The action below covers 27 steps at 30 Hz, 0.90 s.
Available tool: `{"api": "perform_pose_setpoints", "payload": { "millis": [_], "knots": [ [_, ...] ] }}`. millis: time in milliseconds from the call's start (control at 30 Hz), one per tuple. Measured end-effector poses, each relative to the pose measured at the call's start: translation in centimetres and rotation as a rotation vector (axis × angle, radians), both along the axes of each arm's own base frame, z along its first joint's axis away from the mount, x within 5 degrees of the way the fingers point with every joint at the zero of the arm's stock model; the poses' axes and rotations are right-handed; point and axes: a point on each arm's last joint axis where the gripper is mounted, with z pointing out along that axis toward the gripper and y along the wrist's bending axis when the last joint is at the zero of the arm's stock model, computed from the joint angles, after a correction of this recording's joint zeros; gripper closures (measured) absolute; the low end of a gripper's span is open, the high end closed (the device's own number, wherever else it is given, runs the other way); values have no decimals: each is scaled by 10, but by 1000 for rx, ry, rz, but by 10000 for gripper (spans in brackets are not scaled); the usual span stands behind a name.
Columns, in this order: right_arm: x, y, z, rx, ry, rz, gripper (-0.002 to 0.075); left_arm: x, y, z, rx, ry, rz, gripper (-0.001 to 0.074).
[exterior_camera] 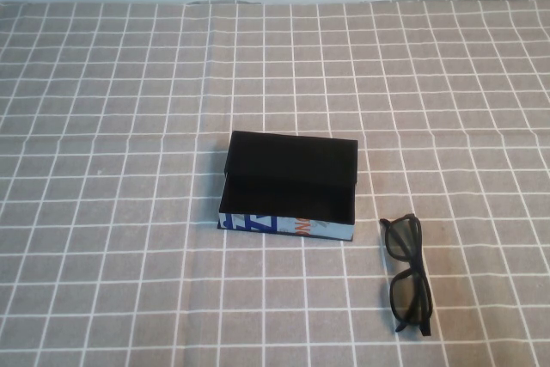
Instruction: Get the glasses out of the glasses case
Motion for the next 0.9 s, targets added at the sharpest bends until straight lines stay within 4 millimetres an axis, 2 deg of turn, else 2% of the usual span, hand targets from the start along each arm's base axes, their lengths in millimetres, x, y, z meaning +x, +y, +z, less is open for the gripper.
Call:
{"api": "perform_pose_setpoints", "payload": {
  "millis": [167, 400, 900],
  "knots": [
    [-15, -5, -2, 83, -22, -42, 744, 0, 0, 0, 0, 0, 0, 739],
    [-30, -7, -8, 101, -12, -56, 743, 0, 0, 0, 0, 0, 0, 740],
    [-33, -5, -24, 122, 167, -38, 744, 0, 0, 0, 0, 0, 0, 739]
  ]
}}
